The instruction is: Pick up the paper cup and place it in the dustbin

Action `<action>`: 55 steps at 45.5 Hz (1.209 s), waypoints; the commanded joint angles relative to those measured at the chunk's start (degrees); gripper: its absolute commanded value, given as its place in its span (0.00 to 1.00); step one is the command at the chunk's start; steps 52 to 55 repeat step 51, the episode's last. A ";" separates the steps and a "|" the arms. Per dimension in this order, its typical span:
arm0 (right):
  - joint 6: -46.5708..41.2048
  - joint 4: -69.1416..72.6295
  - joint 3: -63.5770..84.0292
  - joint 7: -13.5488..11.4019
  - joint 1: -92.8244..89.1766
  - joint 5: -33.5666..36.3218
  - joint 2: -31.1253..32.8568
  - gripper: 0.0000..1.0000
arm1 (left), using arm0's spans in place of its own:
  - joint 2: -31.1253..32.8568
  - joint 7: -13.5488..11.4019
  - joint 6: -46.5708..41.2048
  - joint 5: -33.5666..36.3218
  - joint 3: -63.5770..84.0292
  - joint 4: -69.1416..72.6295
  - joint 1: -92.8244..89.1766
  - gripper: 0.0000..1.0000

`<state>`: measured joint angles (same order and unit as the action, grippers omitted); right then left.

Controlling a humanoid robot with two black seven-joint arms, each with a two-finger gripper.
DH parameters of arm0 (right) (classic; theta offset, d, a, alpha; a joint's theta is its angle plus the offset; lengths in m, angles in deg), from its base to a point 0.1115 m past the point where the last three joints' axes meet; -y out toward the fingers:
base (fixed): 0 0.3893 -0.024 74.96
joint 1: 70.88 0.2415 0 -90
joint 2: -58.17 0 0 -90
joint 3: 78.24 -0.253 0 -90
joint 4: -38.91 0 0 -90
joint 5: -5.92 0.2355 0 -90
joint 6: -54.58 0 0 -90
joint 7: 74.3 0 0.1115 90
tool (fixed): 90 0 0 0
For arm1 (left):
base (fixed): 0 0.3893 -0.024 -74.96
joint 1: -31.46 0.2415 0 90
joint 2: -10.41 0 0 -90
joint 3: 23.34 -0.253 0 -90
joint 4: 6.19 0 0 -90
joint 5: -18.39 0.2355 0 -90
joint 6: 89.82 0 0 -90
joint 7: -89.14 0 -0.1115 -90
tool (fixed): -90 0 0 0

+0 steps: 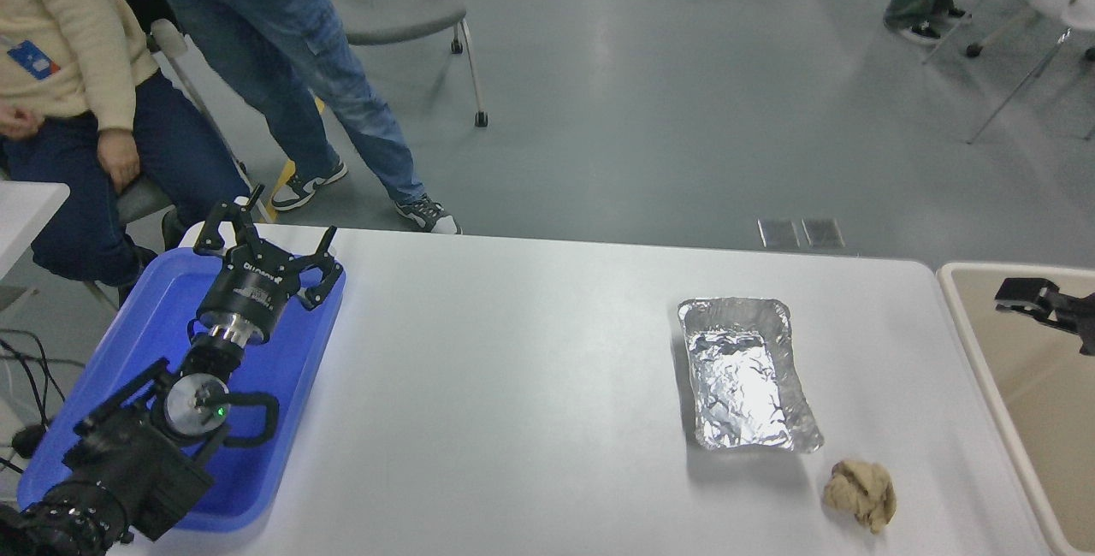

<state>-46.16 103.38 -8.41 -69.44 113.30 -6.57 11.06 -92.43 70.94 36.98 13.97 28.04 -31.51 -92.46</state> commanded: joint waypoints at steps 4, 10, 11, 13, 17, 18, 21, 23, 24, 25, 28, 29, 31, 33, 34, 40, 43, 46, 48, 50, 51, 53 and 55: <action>-29.40 7.87 11.03 -0.02 22.98 0.54 -8.16 1.00 | 0.00 0.00 -0.06 0.03 -0.05 0.00 0.08 1.00; -34.27 8.75 11.21 -0.02 27.02 0.27 -13.70 1.00 | 0.00 0.00 -0.06 0.03 -0.04 0.00 0.08 1.00; -34.27 9.10 11.21 -0.02 28.07 0.19 -14.32 1.00 | 0.00 0.00 -0.06 0.03 -0.05 0.00 0.08 1.00; -34.27 9.80 11.03 -0.02 30.27 0.19 -14.94 1.00 | 0.00 0.00 -0.06 0.03 -0.04 0.00 -0.01 1.00; -34.27 10.42 11.03 0.07 33.97 0.19 -17.22 1.00 | 0.00 0.00 -0.06 0.03 -0.05 0.00 0.08 1.00; -34.27 10.68 11.12 -0.02 34.67 0.19 -18.01 1.00 | 0.00 0.00 -0.06 0.03 -0.05 0.00 0.08 1.00; -34.27 11.47 11.29 -0.02 37.66 -0.16 -20.21 1.00 | 0.00 0.00 -0.06 0.03 -0.05 0.00 -0.01 1.00; -34.27 11.74 11.38 -0.02 38.98 -0.25 -21.17 1.00 | 0.00 0.00 -0.06 0.03 -0.05 0.00 0.08 1.00; -34.27 12.00 11.56 -0.02 39.59 -0.25 -21.61 1.00 | 0.00 0.00 -0.06 0.03 -0.05 0.00 0.08 1.00; -34.27 12.26 11.64 -0.02 40.12 -0.25 -22.14 1.00 | 0.00 0.00 -0.06 0.03 -0.05 0.00 -0.01 1.00; -34.27 12.97 13.05 0.07 42.23 -0.08 -24.07 1.00 | 0.00 0.00 -0.06 0.03 -0.05 0.00 -0.01 1.00; -34.27 13.14 13.31 0.07 42.76 -0.08 -24.78 1.00 | 0.00 0.00 -0.06 -0.06 -0.05 0.00 -0.01 1.00; -34.27 13.23 13.40 0.07 43.55 0.01 -25.57 1.00 | 0.00 0.00 -0.06 -0.06 0.04 0.00 -0.01 1.00; -34.27 13.41 13.40 0.07 44.25 0.01 -25.57 1.00 | 0.00 0.00 -0.06 -0.06 -0.05 0.00 -0.01 1.00; -34.27 13.41 13.58 0.07 44.60 0.10 -25.57 1.00 | 0.00 0.00 -0.06 -0.06 0.04 0.00 -0.01 1.00; -34.27 13.41 14.02 0.07 47.42 0.19 -25.75 1.00 | 0.00 0.00 0.03 -0.06 0.04 0.00 -0.01 1.00; -34.27 13.41 13.76 0.07 47.86 0.27 -25.75 1.00 | 0.00 0.00 -0.06 -0.06 0.04 0.00 -0.01 1.00; -34.27 13.41 13.49 0.07 47.95 0.45 -25.75 1.00 | 0.00 0.00 -0.06 -0.06 0.04 0.00 -0.01 1.00; -34.27 13.41 13.40 0.07 47.86 0.54 -25.75 1.00 | 0.00 0.00 -0.06 0.03 0.04 0.00 -0.01 1.00; -34.27 13.41 13.40 0.07 47.86 0.63 -25.84 1.00 | 0.00 0.00 -0.06 -0.06 0.04 0.00 -0.01 1.00; -34.27 13.41 13.49 0.07 47.69 0.80 -25.84 1.00 | 0.00 0.00 -0.06 -0.06 0.04 0.00 -0.01 1.00; -34.27 13.41 13.49 0.07 47.69 0.80 -25.84 1.00 | 0.00 0.00 -0.06 -0.06 0.04 0.00 -0.01 1.00; -34.27 13.41 13.49 0.07 47.69 0.80 -25.84 1.00 | 0.00 0.00 -0.06 -0.06 0.04 0.00 -0.01 1.00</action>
